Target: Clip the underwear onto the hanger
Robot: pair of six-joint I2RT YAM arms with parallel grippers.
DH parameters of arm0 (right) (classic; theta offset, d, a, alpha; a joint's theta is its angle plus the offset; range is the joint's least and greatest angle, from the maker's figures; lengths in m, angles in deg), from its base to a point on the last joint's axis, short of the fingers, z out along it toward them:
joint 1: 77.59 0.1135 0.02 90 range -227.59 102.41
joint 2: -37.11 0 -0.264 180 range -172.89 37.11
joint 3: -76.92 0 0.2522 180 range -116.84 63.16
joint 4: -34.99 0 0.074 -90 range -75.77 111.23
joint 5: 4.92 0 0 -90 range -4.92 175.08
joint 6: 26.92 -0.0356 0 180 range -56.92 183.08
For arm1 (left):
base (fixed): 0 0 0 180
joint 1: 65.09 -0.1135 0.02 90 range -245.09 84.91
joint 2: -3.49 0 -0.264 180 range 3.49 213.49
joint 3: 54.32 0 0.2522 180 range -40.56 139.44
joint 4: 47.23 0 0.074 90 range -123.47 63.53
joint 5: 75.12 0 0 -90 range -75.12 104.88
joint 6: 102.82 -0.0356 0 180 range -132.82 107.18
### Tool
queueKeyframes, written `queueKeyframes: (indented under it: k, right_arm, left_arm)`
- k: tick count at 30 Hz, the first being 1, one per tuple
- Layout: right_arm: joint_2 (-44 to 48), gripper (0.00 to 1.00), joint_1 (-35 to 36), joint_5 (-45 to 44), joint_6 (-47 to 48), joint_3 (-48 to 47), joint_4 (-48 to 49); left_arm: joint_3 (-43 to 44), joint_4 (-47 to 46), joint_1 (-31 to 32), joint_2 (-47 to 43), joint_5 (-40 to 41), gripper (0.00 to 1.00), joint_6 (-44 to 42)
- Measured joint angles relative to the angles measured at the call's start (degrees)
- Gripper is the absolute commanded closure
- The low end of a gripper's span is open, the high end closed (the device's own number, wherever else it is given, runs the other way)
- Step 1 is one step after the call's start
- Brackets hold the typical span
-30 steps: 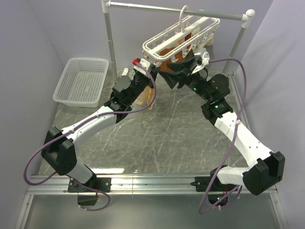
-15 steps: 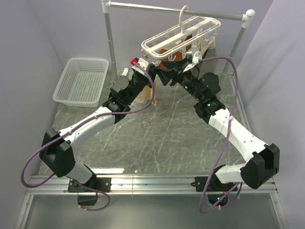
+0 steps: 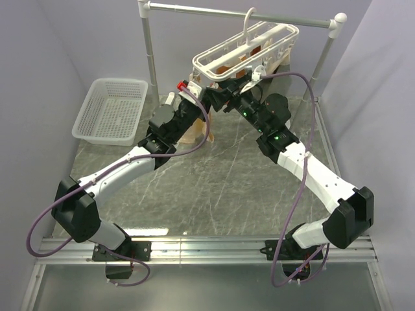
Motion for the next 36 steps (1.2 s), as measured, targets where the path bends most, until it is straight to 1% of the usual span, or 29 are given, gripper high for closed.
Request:
queueKeyframes:
  k: [2,5,6,8,9,11,12,13,14,15,17,18,23,24,26,27,28,31,32,34,36]
  right_arm:
    - [-0.5,0.41,0.6,-1.2,0.7,-0.8,-0.5]
    - [-0.9,0.47,1.1,-2.8,1.7,-1.5,-1.3]
    - [-1.1,0.55,1.2,-3.2,1.9,-1.8,-1.7]
    - [-1.2,0.65,1.5,-3.5,2.1,-2.1,-2.0]
    - [-1.3,0.77,1.8,-4.1,2.5,-2.4,-2.3]
    - [-1.5,0.89,1.8,-5.0,3.0,-2.8,-2.4]
    - [-1.6,0.97,1.7,-5.4,3.0,-3.2,-2.6]
    - [-1.7,1.0,1.7,-5.6,3.0,-3.4,-2.7]
    - [-1.7,1.0,1.7,-5.8,2.9,-3.7,-2.9]
    - [-1.9,1.0,1.7,-5.9,2.8,-3.8,-3.0]
    - [-2.1,1.0,1.7,-5.9,2.5,-4.1,-3.4]
    - [-2.2,1.0,1.7,-5.8,2.2,-4.3,-3.6]
    - [-2.2,1.0,1.7,-5.4,1.3,-4.5,-4.2]
    - [-2.2,1.0,1.7,-5.4,1.2,-4.5,-4.3]
    - [-2.2,1.0,1.7,-5.2,0.7,-4.5,-4.3]
    - [-2.2,1.0,1.7,-5.2,0.7,-4.5,-4.3]
    - [-2.2,1.0,1.7,-5.1,0.6,-4.5,-4.4]
    - [-2.2,1.0,1.7,-5.0,0.4,-4.5,-4.6]
    - [-2.2,1.0,1.7,-5.0,0.3,-4.5,-4.6]
    - [-2.2,1.0,1.7,-5.0,0.3,-4.5,-4.9]
    - [-2.2,1.0,1.7,-4.9,0.3,-5.0,-5.6]
  left_arm:
    - [-0.2,0.1,0.0,-0.2,-0.1,1.0,-0.3]
    - [-0.4,0.1,-0.1,-0.5,-0.3,1.0,-0.7]
    - [-0.5,0.0,-0.1,-0.7,-0.3,1.0,-0.9]
    - [-0.8,0.2,-0.1,-0.9,-0.4,1.0,-1.0]
    - [-0.9,0.1,-0.1,-1.0,-0.3,1.0,-1.0]
    - [-1.3,0.5,-0.3,-1.5,-0.2,0.98,-1.3]
    - [-1.5,0.6,-0.3,-1.6,-0.2,0.93,-1.7]
    - [-1.6,0.6,-0.3,-1.7,-0.2,0.9,-2.0]
    - [-1.8,0.6,-0.3,-2.0,-0.2,0.87,-2.3]
    - [-2.1,0.7,-0.3,-2.3,-0.1,0.82,-2.5]
    - [-2.4,1.0,-0.4,-2.8,0.2,0.77,-3.0]
    - [-2.8,1.2,-0.5,-3.2,0.2,0.72,-3.3]
    - [-3.9,3.5,-1.2,-5.4,0.0,0.62,-3.8]
    - [-4.0,4.3,-1.4,-5.9,0.0,0.58,-3.9]
    - [-4.4,6.1,-2.0,-7.2,-0.4,0.54,-4.4]
    - [-4.6,7.4,-2.5,-8.1,-1.0,0.47,-5.1]
    - [-4.8,8.7,-2.9,-8.9,-1.7,0.44,-5.7]
    - [-5.0,14.7,-4.9,-11.8,-6.5,0.41,-9.2]
    - [-5.0,17.3,-5.6,-12.8,-9.3,0.39,-11.5]
    - [-5.1,22.9,-7.0,-14.4,-14.3,0.4,-15.9]
    - [-5.1,29.4,-7.8,-15.4,-19.4,0.38,-21.5]
